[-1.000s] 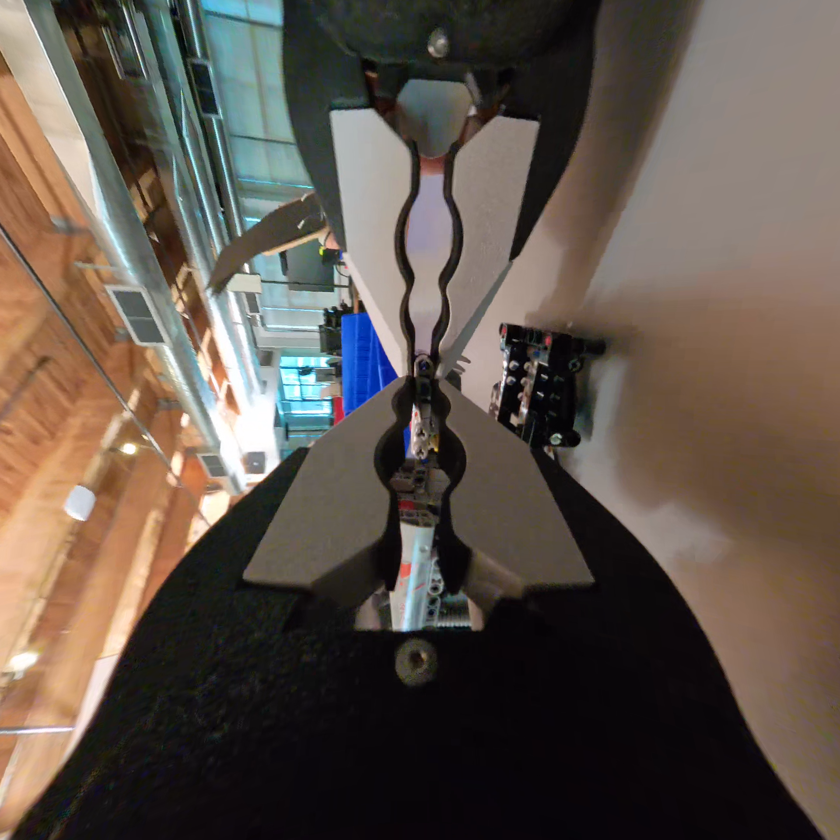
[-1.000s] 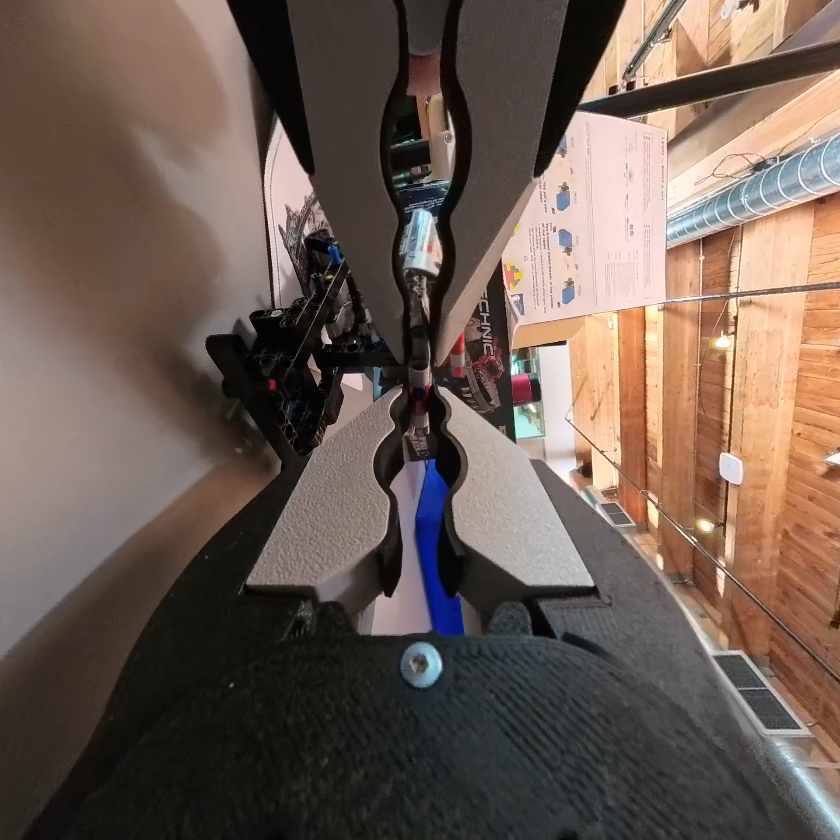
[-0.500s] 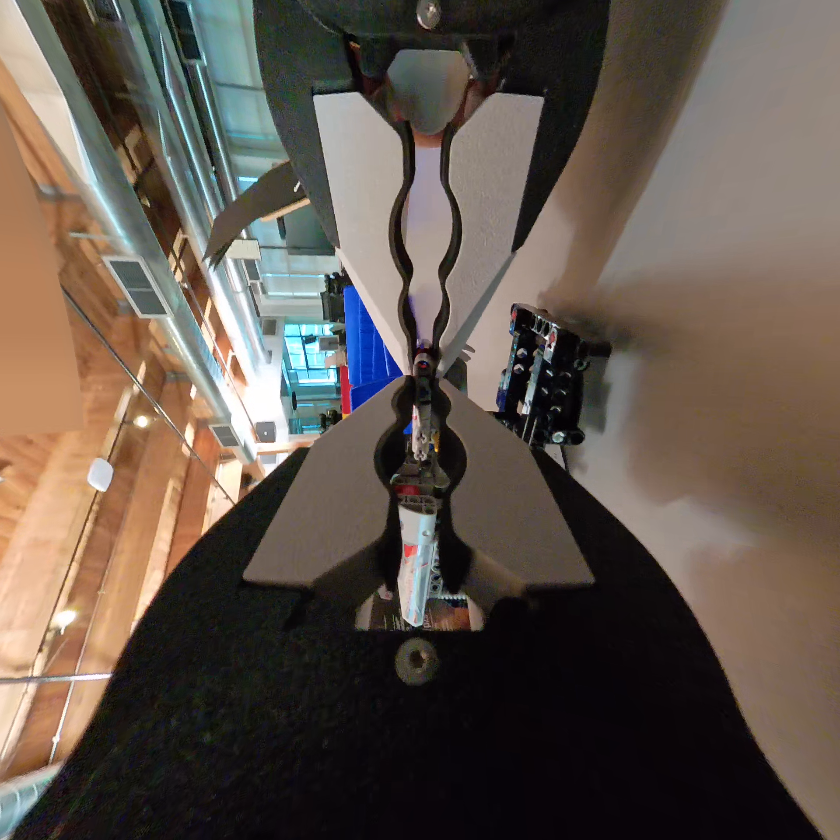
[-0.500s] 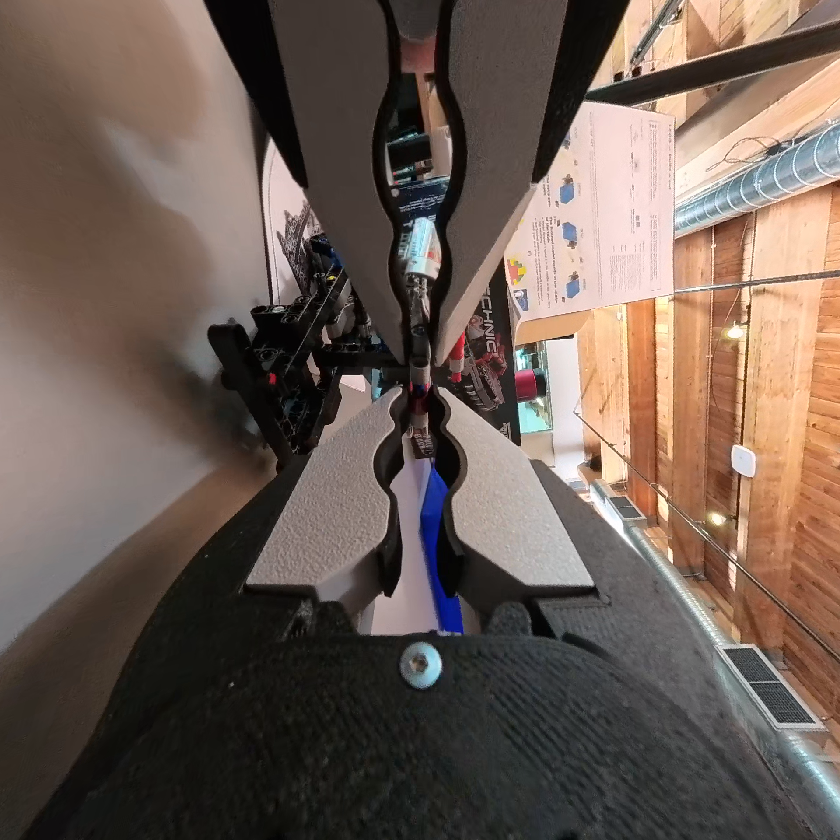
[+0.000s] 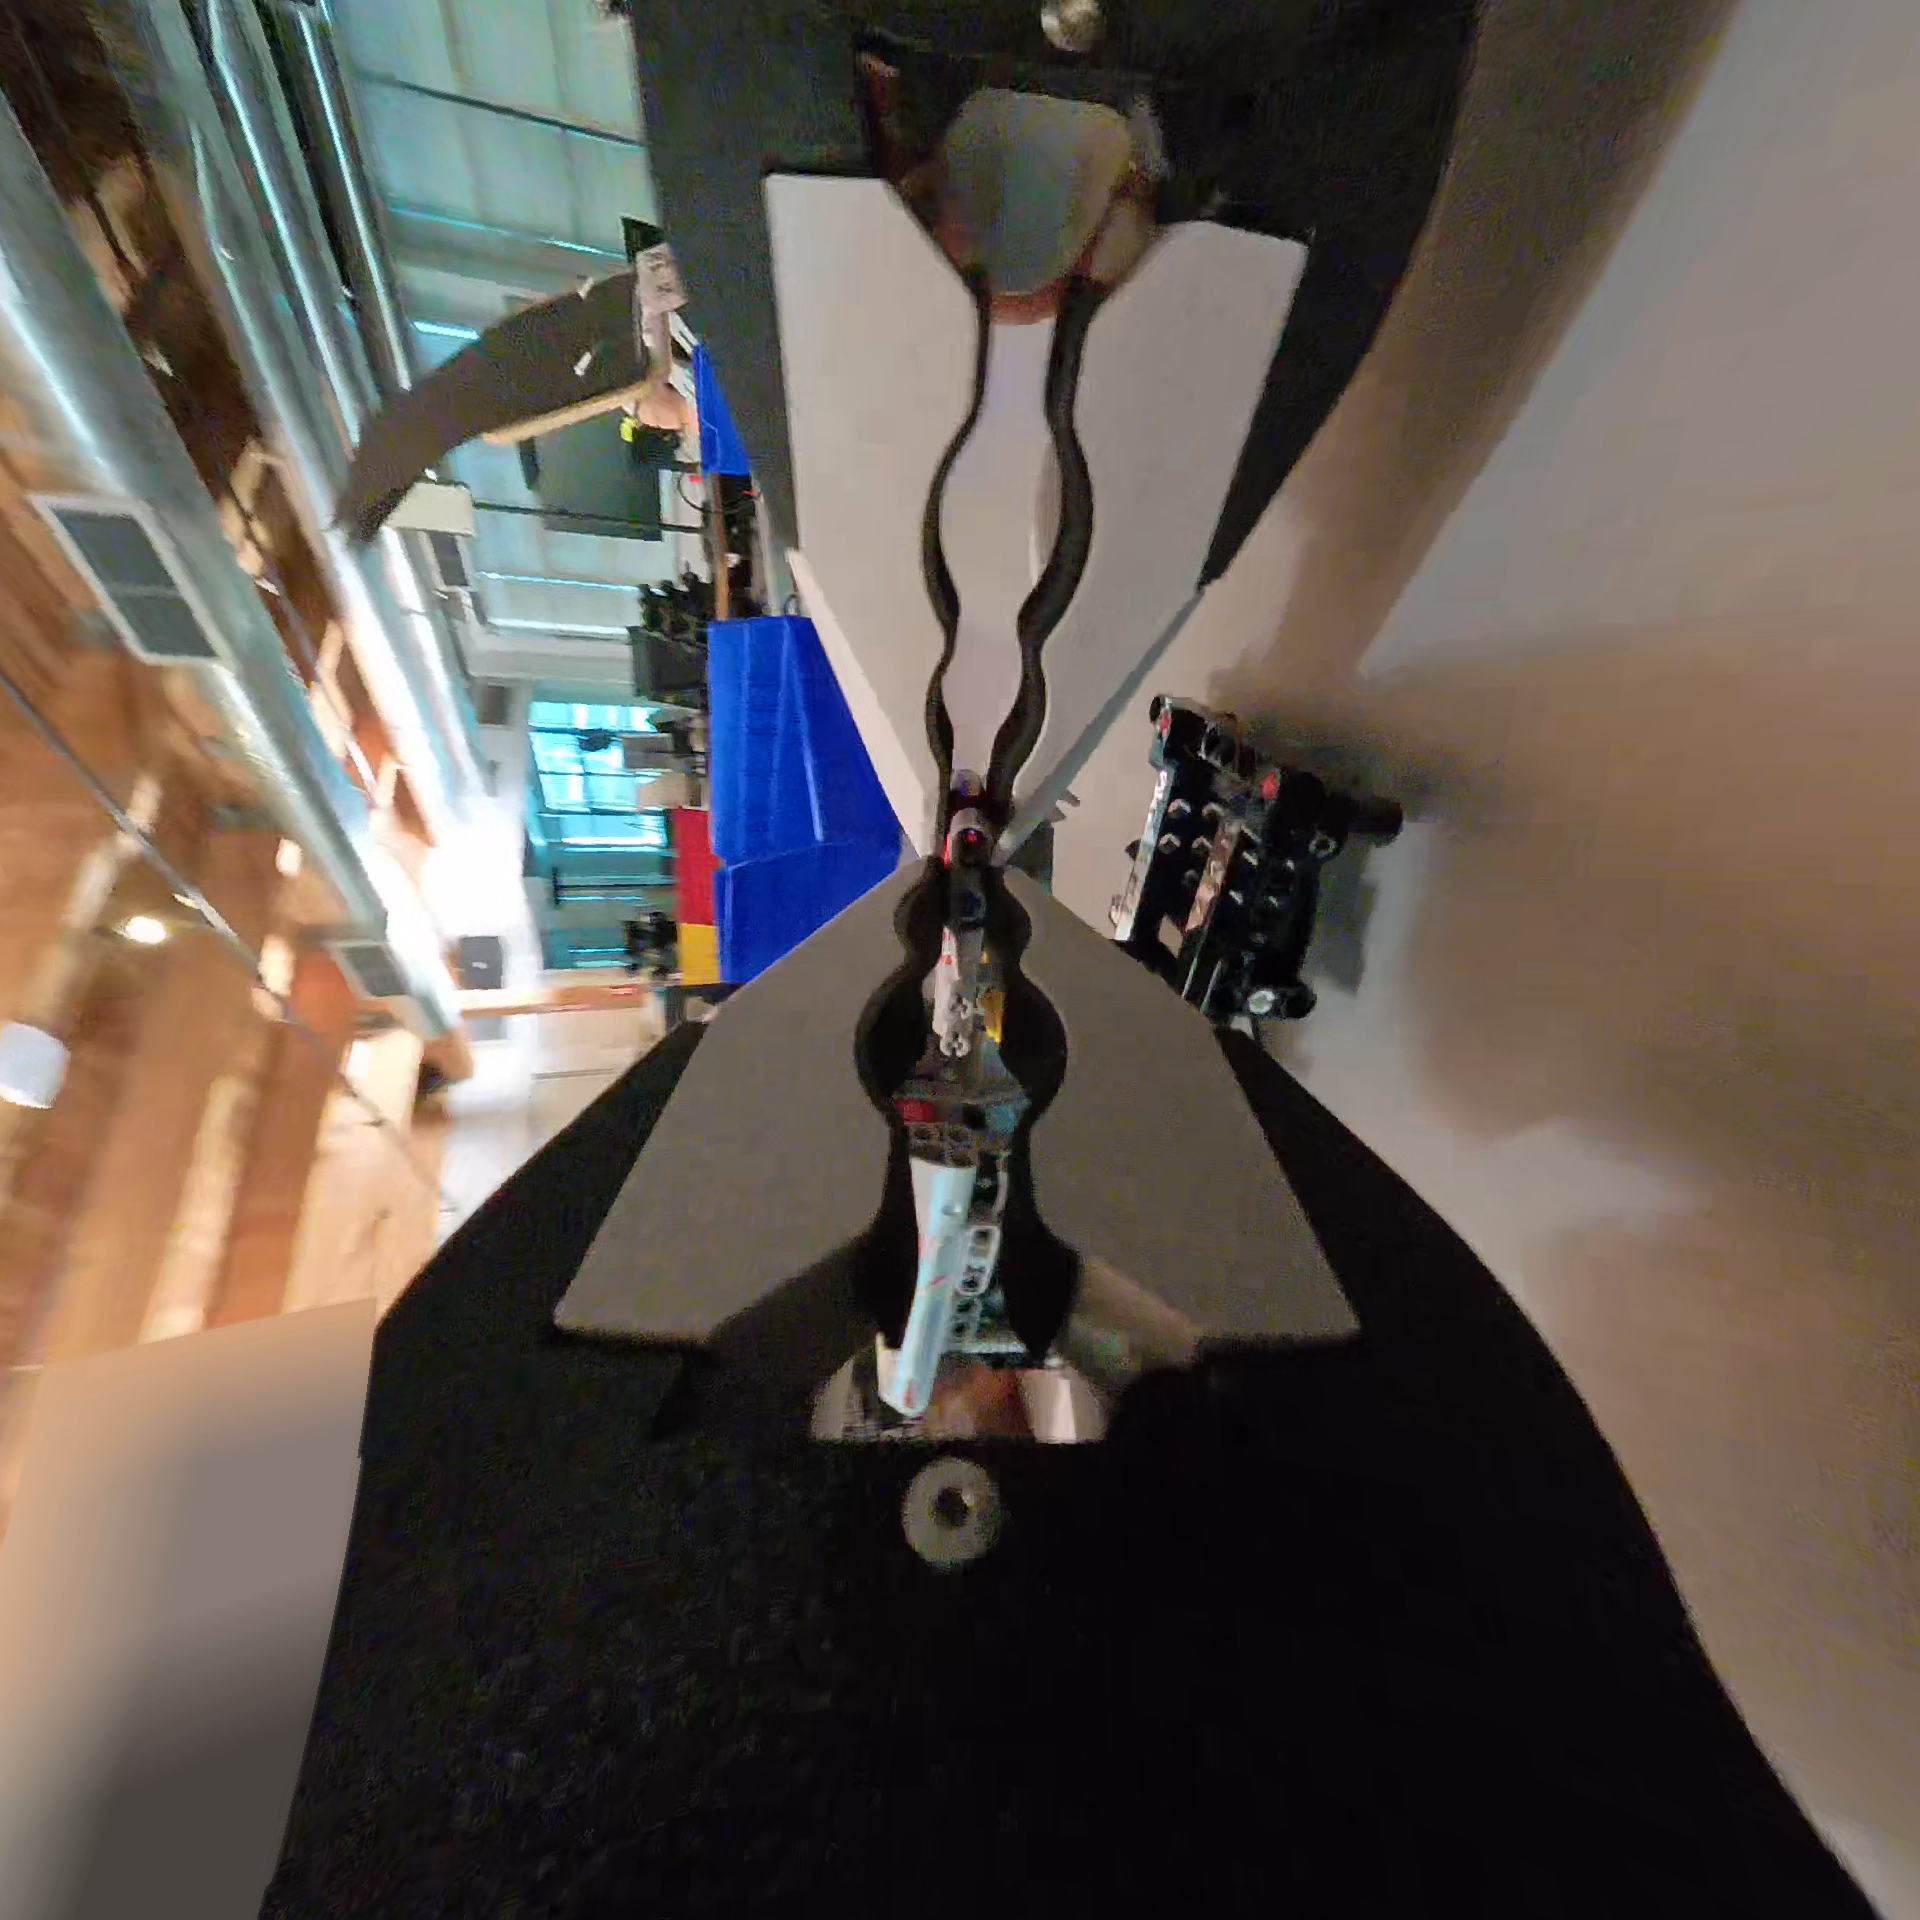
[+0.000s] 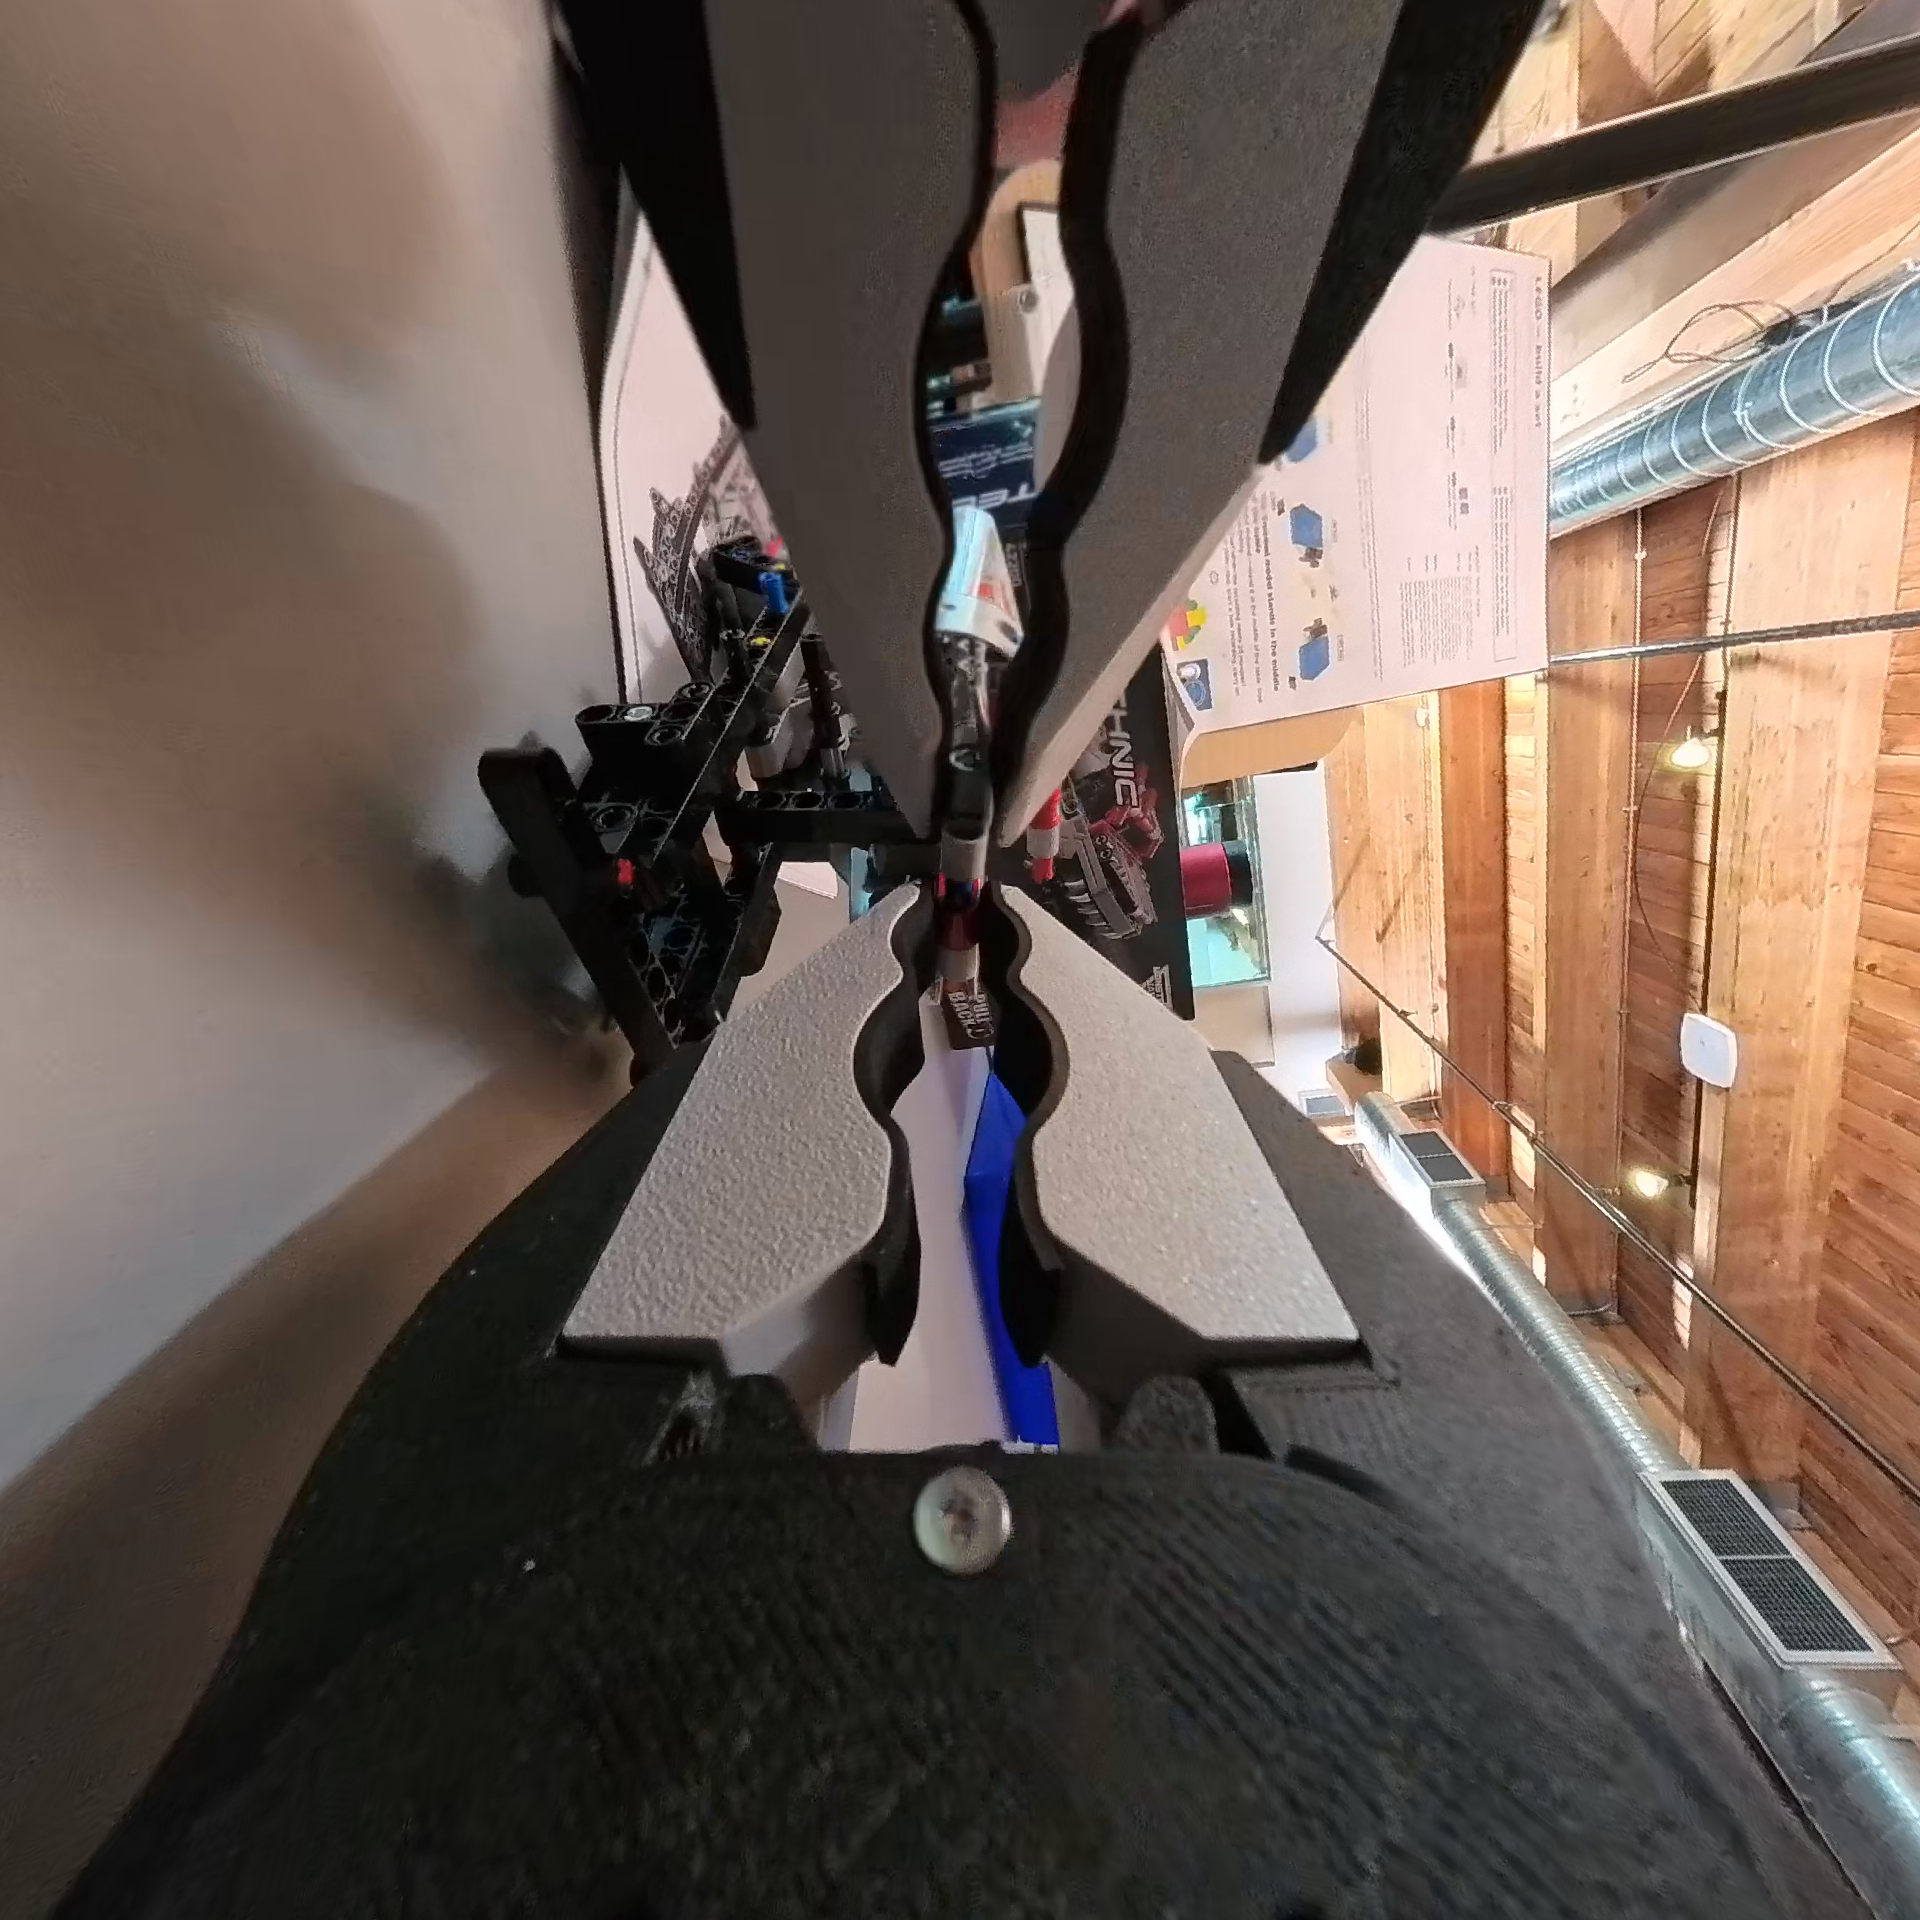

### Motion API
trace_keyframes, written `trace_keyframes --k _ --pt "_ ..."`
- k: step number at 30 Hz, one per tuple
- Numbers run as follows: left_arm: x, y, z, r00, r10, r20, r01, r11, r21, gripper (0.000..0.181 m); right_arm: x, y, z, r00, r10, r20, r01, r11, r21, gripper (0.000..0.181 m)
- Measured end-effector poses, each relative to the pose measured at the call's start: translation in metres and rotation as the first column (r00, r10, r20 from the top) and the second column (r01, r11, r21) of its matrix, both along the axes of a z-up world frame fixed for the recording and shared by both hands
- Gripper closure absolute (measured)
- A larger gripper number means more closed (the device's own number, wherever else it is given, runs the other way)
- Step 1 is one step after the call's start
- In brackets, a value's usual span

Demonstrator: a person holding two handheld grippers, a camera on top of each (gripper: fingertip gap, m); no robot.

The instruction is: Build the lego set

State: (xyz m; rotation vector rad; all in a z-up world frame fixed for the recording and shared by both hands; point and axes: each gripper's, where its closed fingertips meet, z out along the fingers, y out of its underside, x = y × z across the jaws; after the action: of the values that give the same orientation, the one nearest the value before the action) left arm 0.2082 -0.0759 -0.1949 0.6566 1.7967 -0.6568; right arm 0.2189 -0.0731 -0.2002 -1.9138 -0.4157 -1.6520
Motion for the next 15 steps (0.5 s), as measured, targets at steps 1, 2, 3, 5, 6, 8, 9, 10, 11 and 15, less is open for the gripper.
trace_keyframes --k 1,2,3,5,6,8,9,10,11,15 --pt "0.0001 0.0001 0.0003 0.999 -0.001 -0.042 0.000 1.000 -0.018 0.177 0.0000 0.0001 0.0003 1.000 0.001 0.000 -0.001 1.000 0.002 0.175" --pt "0.0001 0.0002 0.0005 0.999 -0.011 -0.036 0.011 1.000 -0.011 0.177 -0.0002 0.0003 0.0003 1.000 0.002 0.001 -0.002 1.000 0.000 0.175" --pt "0.0001 0.0002 0.0006 1.000 -0.021 0.003 0.021 1.000 0.011 0.177 -0.0003 0.0004 0.0003 1.000 0.002 0.004 -0.002 1.000 -0.004 0.176" --pt "-0.0001 0.0001 0.0000 0.992 -0.040 0.122 0.031 0.997 0.072 0.177 -0.0006 0.0003 -0.0001 1.000 -0.001 0.013 0.001 1.000 -0.013 0.175" --pt "-0.0004 0.0001 -0.0003 0.984 -0.051 0.172 0.034 0.994 0.102 0.177 -0.0011 0.0006 -0.0004 1.000 0.000 0.018 0.000 1.000 -0.016 0.176" --pt "-0.0005 0.0004 -0.0005 0.983 -0.056 0.173 0.037 0.993 0.109 0.177 -0.0013 0.0009 -0.0002 1.000 0.002 0.014 -0.002 1.000 -0.014 0.175" --pt "0.0000 0.0008 -0.0004 0.990 -0.045 0.131 0.034 0.996 0.088 0.177 -0.0012 0.0010 0.0002 1.000 0.002 0.008 -0.002 1.000 -0.007 0.176" --pt "0.0004 0.0009 -0.0001 0.997 -0.029 0.072 0.025 0.998 0.049 0.177 -0.0010 0.0011 0.0005 1.000 0.003 0.003 -0.003 1.000 -0.004 0.175" --pt "0.0007 0.0009 0.0002 0.999 -0.017 0.027 0.017 1.000 0.016 0.177 -0.0009 0.0011 0.0008 1.000 0.003 0.000 -0.003 1.000 0.000 0.175" --pt "0.0011 0.0010 0.0005 1.000 -0.013 0.007 0.013 1.000 0.014 0.177 -0.0010 0.0013 0.0012 1.000 0.001 -0.002 -0.001 1.000 -0.001 0.175"
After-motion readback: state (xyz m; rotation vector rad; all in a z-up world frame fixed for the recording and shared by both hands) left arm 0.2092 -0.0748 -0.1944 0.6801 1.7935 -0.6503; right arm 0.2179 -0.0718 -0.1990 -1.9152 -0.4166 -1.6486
